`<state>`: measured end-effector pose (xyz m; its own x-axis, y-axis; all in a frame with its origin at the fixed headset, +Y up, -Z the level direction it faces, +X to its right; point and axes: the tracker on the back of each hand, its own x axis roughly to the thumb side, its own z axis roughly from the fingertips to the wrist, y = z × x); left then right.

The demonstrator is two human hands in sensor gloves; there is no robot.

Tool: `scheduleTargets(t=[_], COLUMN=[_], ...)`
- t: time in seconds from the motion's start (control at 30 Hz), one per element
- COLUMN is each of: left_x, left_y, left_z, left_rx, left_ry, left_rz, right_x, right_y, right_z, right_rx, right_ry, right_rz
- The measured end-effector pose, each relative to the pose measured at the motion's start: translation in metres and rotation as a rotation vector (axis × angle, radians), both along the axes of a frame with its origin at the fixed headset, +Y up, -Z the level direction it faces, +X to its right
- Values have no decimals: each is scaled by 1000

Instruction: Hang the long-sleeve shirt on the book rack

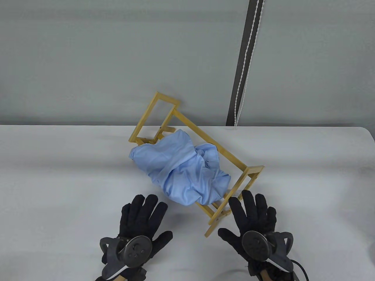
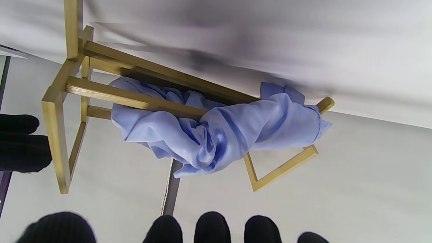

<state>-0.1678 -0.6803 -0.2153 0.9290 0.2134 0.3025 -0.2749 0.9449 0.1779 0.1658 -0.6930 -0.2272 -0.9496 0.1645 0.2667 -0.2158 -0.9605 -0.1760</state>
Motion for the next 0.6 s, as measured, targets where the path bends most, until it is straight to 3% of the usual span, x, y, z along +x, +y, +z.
scheduleTargets(t=[0.6], left_x=[5], left_y=[-3], left_z=[-2], left_rx=[-30], left_ry=[-29], left_rz=[-16], right_x=[8], right_y=[-2], right_z=[-4], right_rx=[-20], right_ry=[-2], right_rz=[-41])
